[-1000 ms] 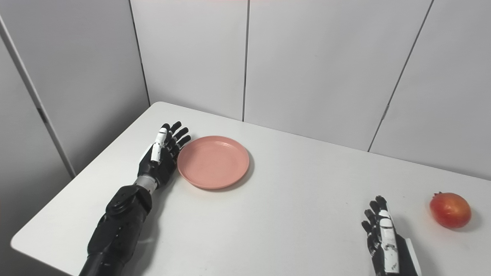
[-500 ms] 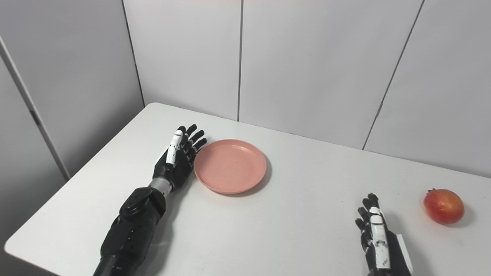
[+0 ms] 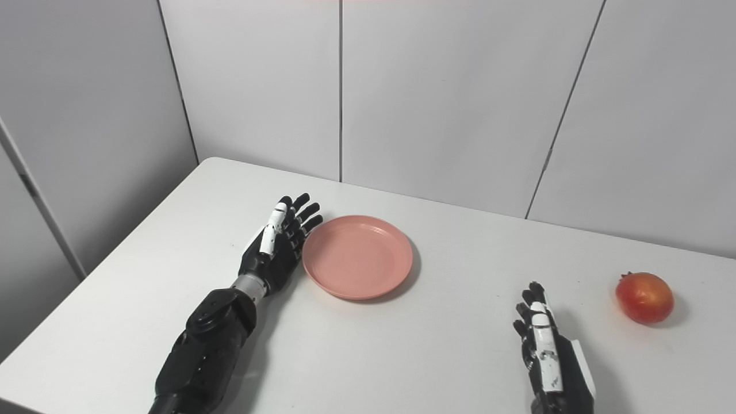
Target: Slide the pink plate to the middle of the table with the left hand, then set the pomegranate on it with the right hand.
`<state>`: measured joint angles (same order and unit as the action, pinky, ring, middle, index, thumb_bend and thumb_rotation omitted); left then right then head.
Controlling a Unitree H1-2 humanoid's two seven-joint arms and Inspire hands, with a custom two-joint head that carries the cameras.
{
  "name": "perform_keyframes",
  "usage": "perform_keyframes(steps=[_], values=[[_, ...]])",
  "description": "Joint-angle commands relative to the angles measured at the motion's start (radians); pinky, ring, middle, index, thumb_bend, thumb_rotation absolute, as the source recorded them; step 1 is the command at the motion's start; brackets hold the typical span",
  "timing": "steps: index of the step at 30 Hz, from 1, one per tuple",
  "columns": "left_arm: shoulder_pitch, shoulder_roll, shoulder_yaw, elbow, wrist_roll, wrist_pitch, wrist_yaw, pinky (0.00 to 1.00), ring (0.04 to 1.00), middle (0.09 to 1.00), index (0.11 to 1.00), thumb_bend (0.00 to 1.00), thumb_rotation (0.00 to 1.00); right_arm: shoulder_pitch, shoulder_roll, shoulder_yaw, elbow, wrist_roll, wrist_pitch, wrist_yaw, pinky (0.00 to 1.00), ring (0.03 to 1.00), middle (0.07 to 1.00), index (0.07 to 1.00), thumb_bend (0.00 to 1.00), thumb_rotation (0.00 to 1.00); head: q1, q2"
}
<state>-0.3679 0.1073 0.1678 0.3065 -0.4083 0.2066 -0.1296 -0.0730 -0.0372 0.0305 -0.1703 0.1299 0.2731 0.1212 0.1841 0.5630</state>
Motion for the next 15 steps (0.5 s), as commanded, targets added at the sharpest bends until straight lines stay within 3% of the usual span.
perform_keyframes(steps=[1,15], values=[[-0.016,-0.016,-0.018,-0.009,0.015,0.038,0.003,0.96,0.949,0.943,0.939,0.39,1.00,-0.039,0.010,0.001,-0.012,0.002,-0.062,0.002,1.00,1.000,1.000,1.000,0.22,1.00,-0.020,0.006],[0.006,-0.046,-0.074,-0.086,0.028,0.088,-0.013,0.94,0.932,0.934,0.927,0.40,1.00,-0.041,0.080,0.024,-0.026,-0.065,-0.043,-0.061,1.00,1.000,1.000,1.000,0.21,1.00,-0.170,0.040]])
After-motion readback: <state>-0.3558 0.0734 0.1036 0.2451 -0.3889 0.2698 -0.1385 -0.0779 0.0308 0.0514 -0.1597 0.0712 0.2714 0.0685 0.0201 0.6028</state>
